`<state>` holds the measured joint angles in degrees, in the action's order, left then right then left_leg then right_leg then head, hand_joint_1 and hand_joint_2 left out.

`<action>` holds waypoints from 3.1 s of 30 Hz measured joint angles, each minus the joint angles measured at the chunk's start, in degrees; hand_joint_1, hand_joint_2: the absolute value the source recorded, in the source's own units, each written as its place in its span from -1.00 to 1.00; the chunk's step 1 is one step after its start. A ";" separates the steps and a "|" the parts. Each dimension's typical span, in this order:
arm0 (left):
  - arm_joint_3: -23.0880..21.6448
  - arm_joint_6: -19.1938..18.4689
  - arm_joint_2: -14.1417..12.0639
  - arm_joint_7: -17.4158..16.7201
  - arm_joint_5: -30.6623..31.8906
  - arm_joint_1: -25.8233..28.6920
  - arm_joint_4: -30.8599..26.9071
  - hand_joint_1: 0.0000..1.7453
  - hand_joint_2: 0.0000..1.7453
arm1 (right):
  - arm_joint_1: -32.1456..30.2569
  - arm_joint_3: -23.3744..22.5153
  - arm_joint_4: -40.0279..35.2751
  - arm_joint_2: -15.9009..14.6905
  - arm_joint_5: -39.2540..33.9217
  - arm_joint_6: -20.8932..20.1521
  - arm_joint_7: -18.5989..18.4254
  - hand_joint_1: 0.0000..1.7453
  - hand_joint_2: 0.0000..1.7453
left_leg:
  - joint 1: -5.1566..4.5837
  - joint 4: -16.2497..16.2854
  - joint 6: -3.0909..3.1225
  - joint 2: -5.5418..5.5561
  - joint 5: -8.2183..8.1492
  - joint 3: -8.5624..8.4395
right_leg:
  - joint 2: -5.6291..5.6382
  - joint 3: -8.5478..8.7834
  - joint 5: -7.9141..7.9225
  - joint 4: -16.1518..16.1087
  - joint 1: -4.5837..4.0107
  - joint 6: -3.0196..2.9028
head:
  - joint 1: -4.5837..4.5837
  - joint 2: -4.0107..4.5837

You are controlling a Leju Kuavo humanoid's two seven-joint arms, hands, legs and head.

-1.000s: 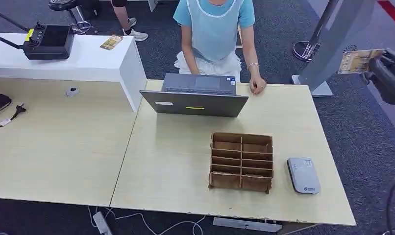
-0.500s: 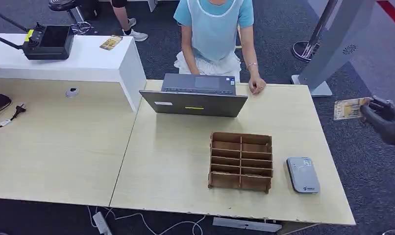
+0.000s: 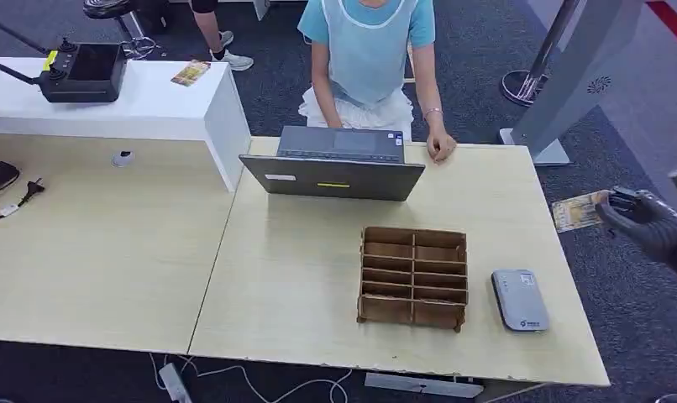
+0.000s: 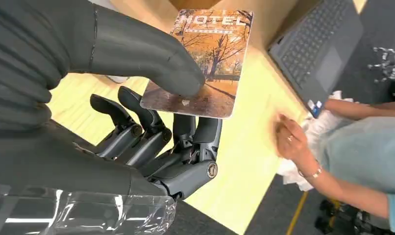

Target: Pass the card to the sensor for recognition and then transmit it.

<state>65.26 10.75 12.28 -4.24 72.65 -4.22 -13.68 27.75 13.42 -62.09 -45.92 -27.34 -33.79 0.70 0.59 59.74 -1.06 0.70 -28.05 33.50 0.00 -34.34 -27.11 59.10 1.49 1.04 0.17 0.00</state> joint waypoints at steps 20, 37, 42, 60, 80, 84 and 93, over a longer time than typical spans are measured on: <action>0.00 0.18 -0.07 -0.31 0.55 0.01 0.02 -1.00 -1.00 | 0.47 6.33 2.18 -1.51 -0.24 0.20 0.00 1.00 1.00 | 0.00 0.00 0.00 0.01 0.00 -0.01 | -0.01 0.00 0.00 0.00 0.00 0.00 | 0.00 0.00; -0.02 0.42 -0.07 -0.13 1.05 -0.02 0.09 -1.00 -1.00 | -3.96 9.94 2.18 -0.61 3.02 1.57 0.52 1.00 1.00 | 0.00 0.00 0.00 0.01 0.00 0.01 | -0.01 0.00 0.00 0.00 0.00 0.00 | 0.00 0.00; -0.02 0.42 -0.07 -0.13 1.05 -0.02 0.09 -1.00 -1.00 | -4.34 10.14 2.18 -0.44 3.17 1.81 0.66 1.00 1.00 | 0.00 0.00 0.00 0.00 0.00 0.00 | -0.01 0.01 0.00 0.00 0.00 0.00 | 0.00 0.00; -0.09 0.44 -0.07 -0.63 1.33 -0.02 0.33 -1.00 -1.00 | -7.22 10.47 3.45 3.10 8.44 5.25 1.60 1.00 1.00 | 0.00 -0.02 0.00 0.01 0.00 -0.01 | -0.01 0.01 -0.01 0.00 0.00 0.00 | 0.00 0.00; -0.09 0.44 -0.07 -0.98 1.53 -0.02 0.37 -1.00 -1.00 | -8.75 9.81 5.31 4.83 12.32 7.76 1.27 1.00 1.00 | 0.00 -0.01 0.00 0.00 0.00 -0.01 | 0.00 0.01 0.00 0.00 0.00 0.00 | 0.00 0.00; -0.09 0.44 -0.07 -1.00 1.53 -0.02 0.37 -1.00 -1.00 | -8.76 9.66 5.77 5.05 12.44 8.09 1.27 1.00 1.00 | 0.00 -0.02 0.00 0.00 0.00 -0.01 | -0.01 0.01 0.00 0.00 0.00 0.00 | 0.00 0.00; -0.11 0.44 -0.07 -1.33 1.55 -0.02 0.39 -1.00 -1.00 | -8.75 7.87 7.21 6.58 18.20 11.41 1.25 1.00 1.00 | 0.00 -0.02 0.00 0.00 0.00 -0.01 | 0.00 0.01 0.00 0.00 0.00 0.00 | 0.00 0.00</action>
<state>65.16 11.19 12.22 -5.57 74.20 -4.24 -13.29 19.00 21.29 -54.88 -39.34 -9.14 -22.38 1.95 0.59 59.72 -1.06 0.70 -28.05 33.49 0.00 -34.33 -27.12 59.10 1.48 1.04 0.17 0.00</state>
